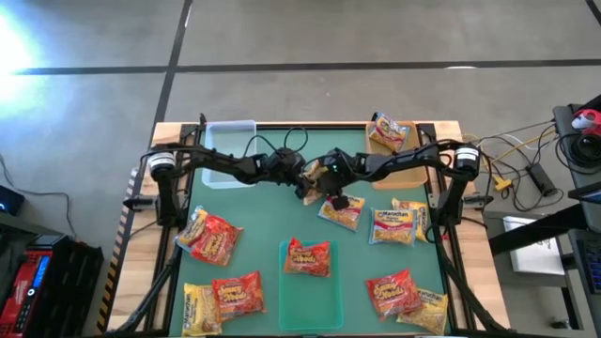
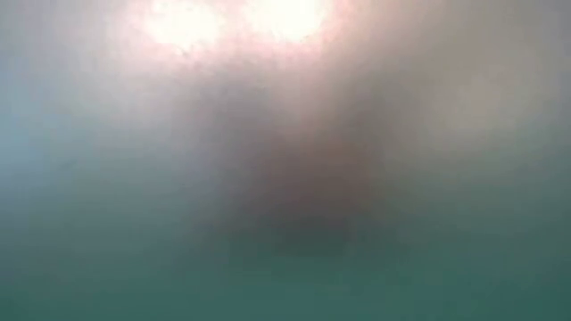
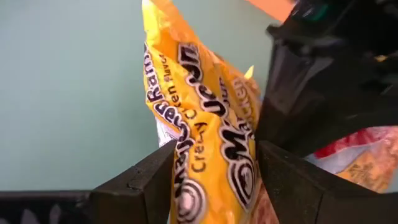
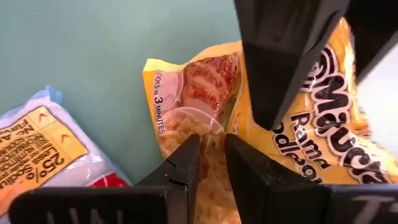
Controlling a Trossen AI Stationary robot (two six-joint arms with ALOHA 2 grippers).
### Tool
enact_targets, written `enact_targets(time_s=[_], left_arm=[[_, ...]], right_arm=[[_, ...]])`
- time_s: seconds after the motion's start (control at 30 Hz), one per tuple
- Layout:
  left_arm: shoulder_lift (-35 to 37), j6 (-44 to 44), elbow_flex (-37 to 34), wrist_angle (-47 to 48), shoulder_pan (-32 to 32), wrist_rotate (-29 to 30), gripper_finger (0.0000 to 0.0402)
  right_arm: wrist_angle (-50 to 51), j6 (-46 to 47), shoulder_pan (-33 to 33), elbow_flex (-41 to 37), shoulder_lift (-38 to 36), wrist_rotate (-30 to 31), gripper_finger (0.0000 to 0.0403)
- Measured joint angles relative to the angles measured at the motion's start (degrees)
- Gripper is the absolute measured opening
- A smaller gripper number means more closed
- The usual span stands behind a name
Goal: Sort Maruchan noodles
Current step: Put the yellow noodle pack into the transparent bin
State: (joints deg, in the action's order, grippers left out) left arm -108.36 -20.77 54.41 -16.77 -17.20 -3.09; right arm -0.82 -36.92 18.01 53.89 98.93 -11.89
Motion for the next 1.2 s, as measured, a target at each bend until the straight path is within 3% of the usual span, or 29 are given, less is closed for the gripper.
enact_targets(time_s=[0.27, 0.67, 0.97, 1.2], left_arm=[[-0.21, -0.88, -0.07, 0.25, 0.05, -0.58, 0.0180], [-0.21, -0.82, -0.11, 0.03, 0.10, -0.86, 0.0012], [1.56, 0.86, -0.20, 0.02, -1.04, -0.80, 0.0001], [7.35, 4.60, -0.24, 2.60, -3.35, -1.33, 0.0001]], right_arm=[[0.12, 1.66, -0.77, 0.00, -0.23, 0.24, 0.0068], [11.55, 11.41, -1.78, 0.04, -7.94, -1.55, 0.0068], [16.63, 16.97, -1.76, -1.02, -15.60, -3.59, 0.0068], [16.88, 17.91, -1.76, -2.02, -18.44, -3.57, 0.0068]])
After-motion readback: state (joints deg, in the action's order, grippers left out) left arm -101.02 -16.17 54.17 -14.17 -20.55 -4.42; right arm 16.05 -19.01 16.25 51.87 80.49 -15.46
